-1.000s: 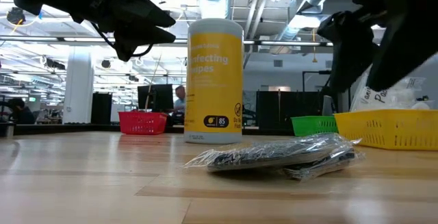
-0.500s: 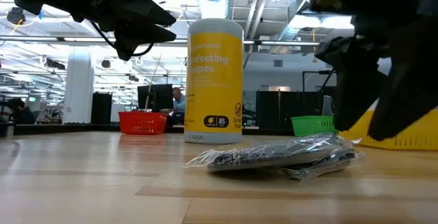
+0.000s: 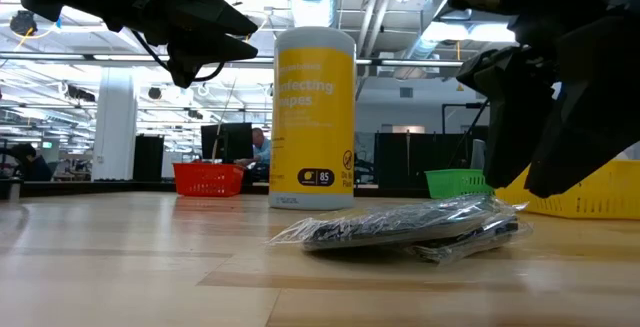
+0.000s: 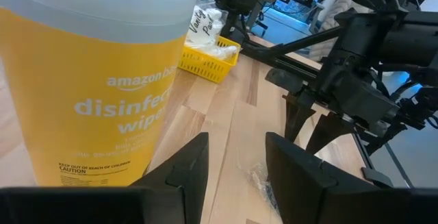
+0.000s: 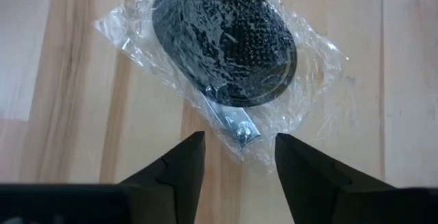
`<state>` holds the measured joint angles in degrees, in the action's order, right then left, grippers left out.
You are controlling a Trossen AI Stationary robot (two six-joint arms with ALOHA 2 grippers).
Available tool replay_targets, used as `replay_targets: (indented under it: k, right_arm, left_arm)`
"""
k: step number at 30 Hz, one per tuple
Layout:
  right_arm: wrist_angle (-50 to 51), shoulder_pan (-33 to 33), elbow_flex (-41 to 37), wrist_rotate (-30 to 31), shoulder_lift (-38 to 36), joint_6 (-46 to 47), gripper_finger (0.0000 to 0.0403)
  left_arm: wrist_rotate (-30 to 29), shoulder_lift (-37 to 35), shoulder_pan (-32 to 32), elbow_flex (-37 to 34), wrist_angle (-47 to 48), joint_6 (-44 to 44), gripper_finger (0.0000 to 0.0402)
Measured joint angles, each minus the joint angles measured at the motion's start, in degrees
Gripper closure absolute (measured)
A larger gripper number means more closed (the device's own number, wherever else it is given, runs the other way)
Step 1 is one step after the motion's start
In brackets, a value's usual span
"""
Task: Pick & Place Travel size toiletries
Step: Put the black hairbrush into the black bin
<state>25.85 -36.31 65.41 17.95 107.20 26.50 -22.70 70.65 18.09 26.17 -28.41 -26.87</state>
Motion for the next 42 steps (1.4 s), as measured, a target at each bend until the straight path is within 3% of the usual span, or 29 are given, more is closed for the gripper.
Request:
replay_targets:
  k: [16, 20, 26, 42]
  right_arm:
    - [-2.7, 1.4, 0.0, -0.3, 2.3, 0.0, 0.0247]
    - [-2.7, 1.8, 0.0, -1.4, 2.6, 0.3, 0.0286]
    - [-2.7, 2.1, 0.0, -1.5, 2.7, 0.3, 0.0392]
    - [0.0, 2.5, 0.0, -1.4, -0.1, -1.0, 0.0403]
  left_arm:
    - [0.0, 0.0, 0.0, 0.0, 0.0, 0.0, 0.0266]
    - [0.0, 0.0, 0.0, 0.0, 0.0, 0.0, 0.0266]
    - [0.0, 0.0, 0.0, 0.0, 0.0, 0.0, 0.0266]
    - [0.0, 0.0, 0.0, 0.0, 0.0, 0.0, 0.0266]
